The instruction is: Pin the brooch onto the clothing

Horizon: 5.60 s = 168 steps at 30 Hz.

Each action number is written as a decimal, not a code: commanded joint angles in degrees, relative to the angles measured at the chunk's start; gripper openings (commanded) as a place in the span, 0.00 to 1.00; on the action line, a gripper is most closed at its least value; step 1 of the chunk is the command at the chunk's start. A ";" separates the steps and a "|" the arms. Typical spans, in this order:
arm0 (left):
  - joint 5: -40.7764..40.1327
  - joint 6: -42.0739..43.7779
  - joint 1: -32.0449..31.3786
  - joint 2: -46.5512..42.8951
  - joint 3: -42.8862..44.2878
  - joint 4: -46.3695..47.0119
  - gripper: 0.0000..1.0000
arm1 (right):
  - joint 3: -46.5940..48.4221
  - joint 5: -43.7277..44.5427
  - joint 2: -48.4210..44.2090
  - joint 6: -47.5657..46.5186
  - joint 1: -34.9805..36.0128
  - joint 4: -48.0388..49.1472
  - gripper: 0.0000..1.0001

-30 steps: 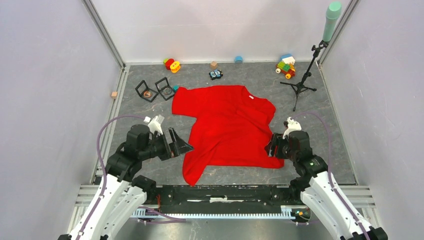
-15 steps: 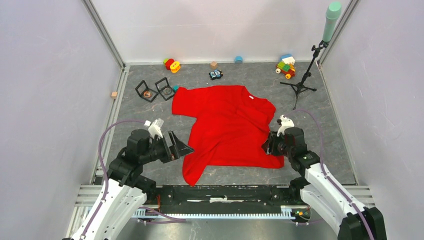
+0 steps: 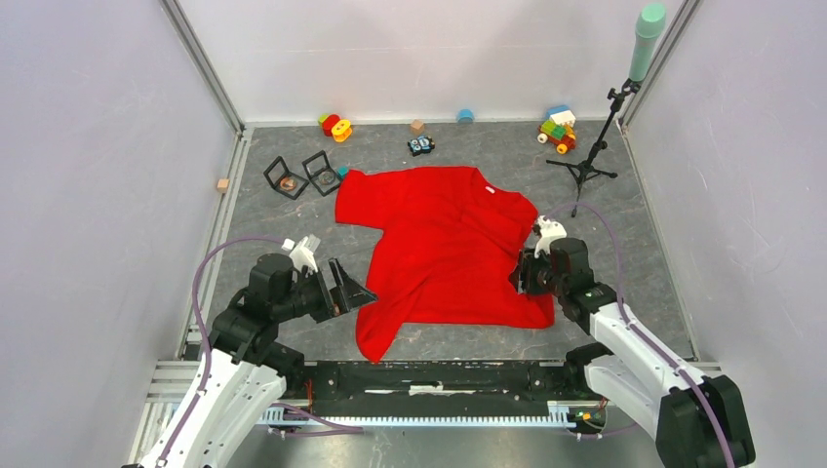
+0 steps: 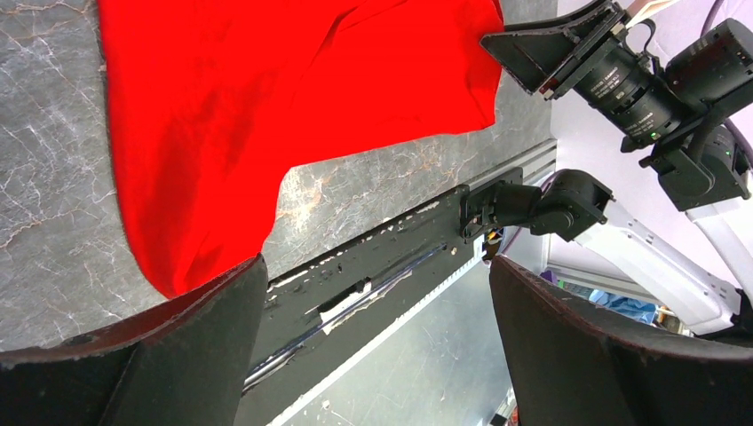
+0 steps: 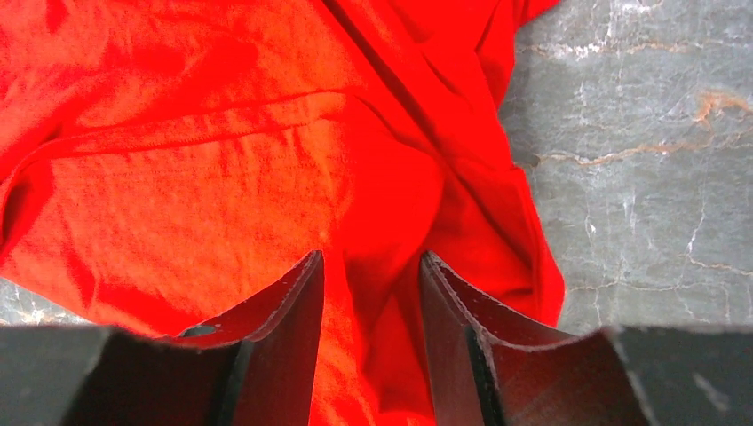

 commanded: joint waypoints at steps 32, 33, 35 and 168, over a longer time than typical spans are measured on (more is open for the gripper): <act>0.77 1.63 0.18 -0.94 0.15 -0.42 1.00 | 5.60 -5.69 0.24 -2.11 0.06 4.55 0.00; 1.09 2.16 0.16 -0.12 0.39 -0.06 1.00 | 5.65 -6.59 -0.79 -2.04 0.06 3.53 0.00; 1.55 3.72 0.24 2.13 0.99 0.35 1.00 | 5.61 -9.29 -3.44 -1.71 0.14 0.91 0.00; -25.02 0.68 -18.06 43.07 6.13 29.03 1.00 | 32.01 -2.98 36.49 -6.76 -8.47 -0.33 0.46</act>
